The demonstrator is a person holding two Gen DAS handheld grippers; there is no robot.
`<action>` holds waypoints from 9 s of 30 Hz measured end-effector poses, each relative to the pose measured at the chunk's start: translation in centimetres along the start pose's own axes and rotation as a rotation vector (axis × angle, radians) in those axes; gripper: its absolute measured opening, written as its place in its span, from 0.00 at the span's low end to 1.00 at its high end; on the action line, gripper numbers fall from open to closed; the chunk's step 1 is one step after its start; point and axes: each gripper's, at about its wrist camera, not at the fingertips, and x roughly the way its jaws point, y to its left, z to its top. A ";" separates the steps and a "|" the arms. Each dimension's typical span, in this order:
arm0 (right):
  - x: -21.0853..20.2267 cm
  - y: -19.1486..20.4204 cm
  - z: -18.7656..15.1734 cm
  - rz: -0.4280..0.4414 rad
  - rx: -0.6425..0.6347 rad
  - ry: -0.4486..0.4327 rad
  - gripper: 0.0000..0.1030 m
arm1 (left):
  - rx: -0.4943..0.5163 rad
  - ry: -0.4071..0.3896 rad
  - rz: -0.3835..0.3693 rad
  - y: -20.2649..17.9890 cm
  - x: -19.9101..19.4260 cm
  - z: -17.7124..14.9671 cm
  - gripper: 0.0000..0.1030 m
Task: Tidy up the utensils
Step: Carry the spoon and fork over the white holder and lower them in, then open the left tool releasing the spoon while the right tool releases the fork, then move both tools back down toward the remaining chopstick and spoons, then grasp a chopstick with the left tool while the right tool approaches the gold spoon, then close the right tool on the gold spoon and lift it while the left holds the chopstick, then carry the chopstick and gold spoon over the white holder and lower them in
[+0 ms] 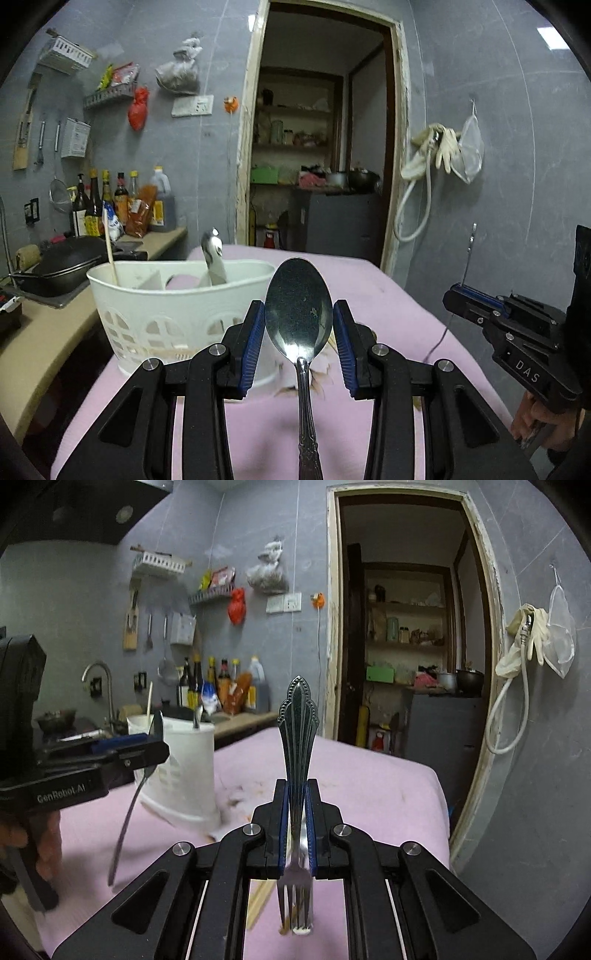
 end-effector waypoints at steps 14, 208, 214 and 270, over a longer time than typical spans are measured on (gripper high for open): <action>0.2 1.2 3.8 0.050 -0.005 -0.080 0.06 | -0.059 -0.088 0.013 3.0 -1.8 3.8 0.31; 13.5 -5.1 -4.7 -0.056 -0.182 0.634 0.61 | -0.043 0.697 -0.045 -1.7 12.8 -5.7 0.02; 11.7 -5.4 -4.8 -0.040 -0.186 0.595 0.32 | -0.060 0.696 -0.058 -1.1 11.7 -5.8 0.02; 5.9 -3.2 -1.5 0.025 -0.113 0.263 0.23 | -0.087 0.371 -0.151 -0.5 5.9 -2.5 0.02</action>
